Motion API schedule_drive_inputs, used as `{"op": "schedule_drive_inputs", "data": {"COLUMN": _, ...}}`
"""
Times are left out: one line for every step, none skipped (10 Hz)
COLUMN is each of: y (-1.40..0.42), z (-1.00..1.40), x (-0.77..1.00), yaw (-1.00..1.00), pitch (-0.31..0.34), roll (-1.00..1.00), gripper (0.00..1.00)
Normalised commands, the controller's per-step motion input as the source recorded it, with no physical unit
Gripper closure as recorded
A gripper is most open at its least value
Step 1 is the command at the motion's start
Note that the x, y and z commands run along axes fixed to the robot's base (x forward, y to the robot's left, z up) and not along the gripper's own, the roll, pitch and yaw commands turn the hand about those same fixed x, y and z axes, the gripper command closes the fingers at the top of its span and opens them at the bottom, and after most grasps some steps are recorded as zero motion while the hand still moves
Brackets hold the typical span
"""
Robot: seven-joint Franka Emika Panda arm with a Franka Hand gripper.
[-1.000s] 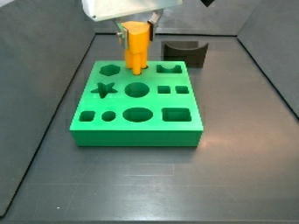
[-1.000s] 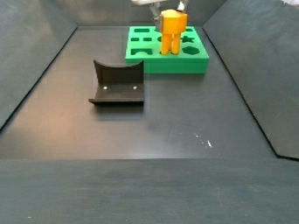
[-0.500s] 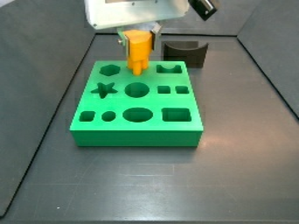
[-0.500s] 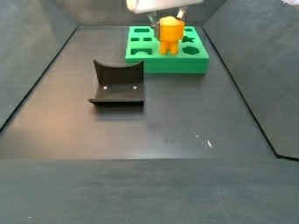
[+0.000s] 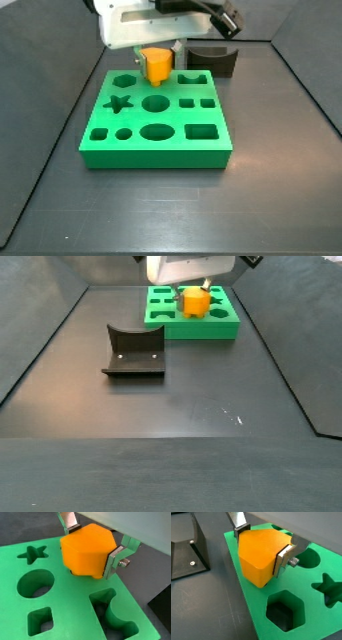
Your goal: Insert the 3 prong object.
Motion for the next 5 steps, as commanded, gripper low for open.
{"op": "schedule_drive_inputs", "data": {"y": -0.01, "z": -0.38, "x": 0.00, "yaw": 0.00, "pitch": -0.081, "roll": 0.17, "gripper": 1.00}}
{"op": "schedule_drive_inputs", "data": {"y": 0.00, "z": -0.39, "x": 0.00, "yaw": 0.00, "pitch": -0.076, "roll": 0.14, "gripper": 1.00}}
{"op": "schedule_drive_inputs", "data": {"y": 0.00, "z": -0.36, "x": 0.00, "yaw": 0.00, "pitch": -0.069, "roll": 0.08, "gripper": 1.00}}
{"op": "schedule_drive_inputs", "data": {"y": 0.00, "z": 0.00, "x": -0.01, "yaw": 0.00, "pitch": -0.069, "roll": -0.02, "gripper": 1.00}}
{"op": "schedule_drive_inputs", "data": {"y": 0.00, "z": 0.00, "x": 0.00, "yaw": 0.00, "pitch": 0.000, "roll": 0.00, "gripper": 1.00}}
